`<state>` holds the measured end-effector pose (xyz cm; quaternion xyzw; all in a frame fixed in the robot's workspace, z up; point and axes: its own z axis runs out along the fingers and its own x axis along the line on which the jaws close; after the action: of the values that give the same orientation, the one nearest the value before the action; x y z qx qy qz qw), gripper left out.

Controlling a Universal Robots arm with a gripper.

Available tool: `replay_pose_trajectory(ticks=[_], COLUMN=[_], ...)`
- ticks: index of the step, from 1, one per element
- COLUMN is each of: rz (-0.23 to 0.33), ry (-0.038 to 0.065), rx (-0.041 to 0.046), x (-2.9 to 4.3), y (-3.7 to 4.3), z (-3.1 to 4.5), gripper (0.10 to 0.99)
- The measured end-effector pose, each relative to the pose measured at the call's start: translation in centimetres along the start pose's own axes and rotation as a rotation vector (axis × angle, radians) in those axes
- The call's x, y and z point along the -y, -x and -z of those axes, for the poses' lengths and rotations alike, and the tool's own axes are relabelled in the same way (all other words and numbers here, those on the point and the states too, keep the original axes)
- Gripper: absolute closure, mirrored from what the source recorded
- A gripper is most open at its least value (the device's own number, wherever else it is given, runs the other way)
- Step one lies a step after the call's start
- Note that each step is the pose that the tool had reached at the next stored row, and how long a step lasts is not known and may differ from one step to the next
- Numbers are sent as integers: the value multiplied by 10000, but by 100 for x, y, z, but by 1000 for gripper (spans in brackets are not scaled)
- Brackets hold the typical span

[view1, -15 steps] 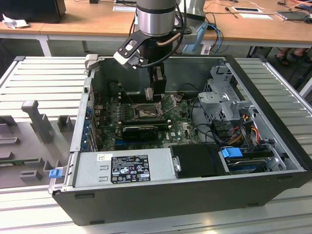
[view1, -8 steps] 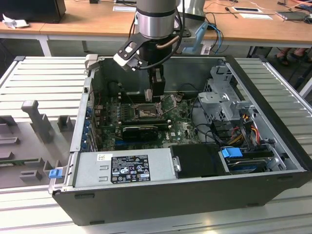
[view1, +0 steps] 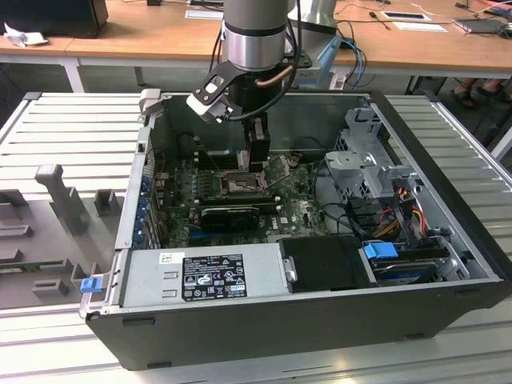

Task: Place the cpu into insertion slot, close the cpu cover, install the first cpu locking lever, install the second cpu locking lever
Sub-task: 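Place the cpu into insertion slot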

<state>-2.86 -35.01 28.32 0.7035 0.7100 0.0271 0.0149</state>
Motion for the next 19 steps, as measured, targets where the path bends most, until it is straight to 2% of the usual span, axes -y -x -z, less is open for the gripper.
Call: replay_pose_trajectory(ticks=[19], rz=[-1], ry=[0], rx=[-3], x=[18], y=[4], z=[-241], gripper=[545])
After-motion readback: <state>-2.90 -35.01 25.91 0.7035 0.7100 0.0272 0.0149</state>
